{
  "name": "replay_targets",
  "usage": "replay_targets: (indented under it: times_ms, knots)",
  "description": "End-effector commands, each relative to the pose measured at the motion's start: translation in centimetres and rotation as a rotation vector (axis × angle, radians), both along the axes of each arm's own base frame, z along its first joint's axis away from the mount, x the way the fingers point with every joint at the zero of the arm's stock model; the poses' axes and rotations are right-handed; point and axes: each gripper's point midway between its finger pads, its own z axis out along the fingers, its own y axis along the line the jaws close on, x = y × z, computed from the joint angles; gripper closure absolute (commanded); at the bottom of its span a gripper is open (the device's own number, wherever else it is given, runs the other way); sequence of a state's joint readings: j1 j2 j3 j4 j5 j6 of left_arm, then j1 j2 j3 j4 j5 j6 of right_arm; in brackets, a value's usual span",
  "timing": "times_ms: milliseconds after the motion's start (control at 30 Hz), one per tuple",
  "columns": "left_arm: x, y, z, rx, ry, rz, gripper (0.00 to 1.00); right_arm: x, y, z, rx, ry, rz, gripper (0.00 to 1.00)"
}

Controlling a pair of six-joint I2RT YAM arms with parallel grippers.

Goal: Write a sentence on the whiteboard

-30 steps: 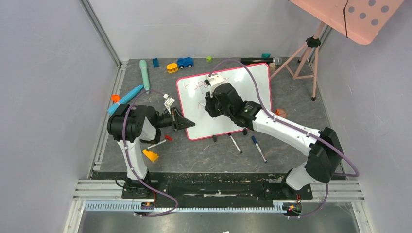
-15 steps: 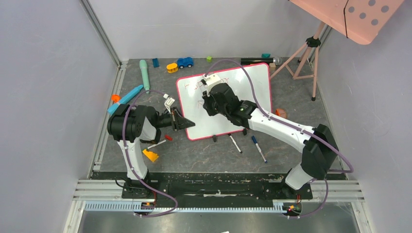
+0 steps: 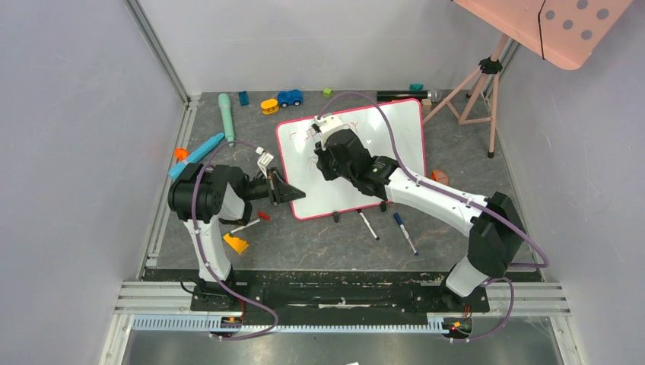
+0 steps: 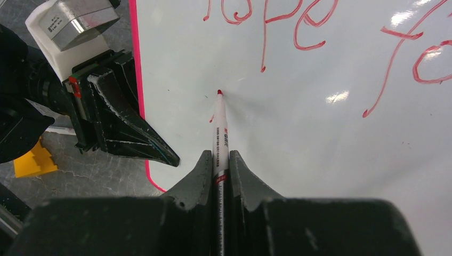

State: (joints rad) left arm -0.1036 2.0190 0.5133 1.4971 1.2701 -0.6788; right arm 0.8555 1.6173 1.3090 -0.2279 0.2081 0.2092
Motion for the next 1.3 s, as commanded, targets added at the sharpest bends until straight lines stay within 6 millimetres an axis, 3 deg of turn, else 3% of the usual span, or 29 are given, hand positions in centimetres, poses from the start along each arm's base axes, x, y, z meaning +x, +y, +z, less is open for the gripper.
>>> replay_targets:
  times_ms: [0, 1267]
  knots:
    - [-0.4, -0.4, 0.2, 0.017, -0.191, -0.062, 0.98, 0.9, 0.3, 1.7, 0.012, -0.043, -0.015, 1.00]
    - [-0.4, -0.4, 0.2, 0.017, -0.191, -0.062, 0.98, -1.6, -1.6, -2.0, -0.041, 0.034, 0.013, 1.00]
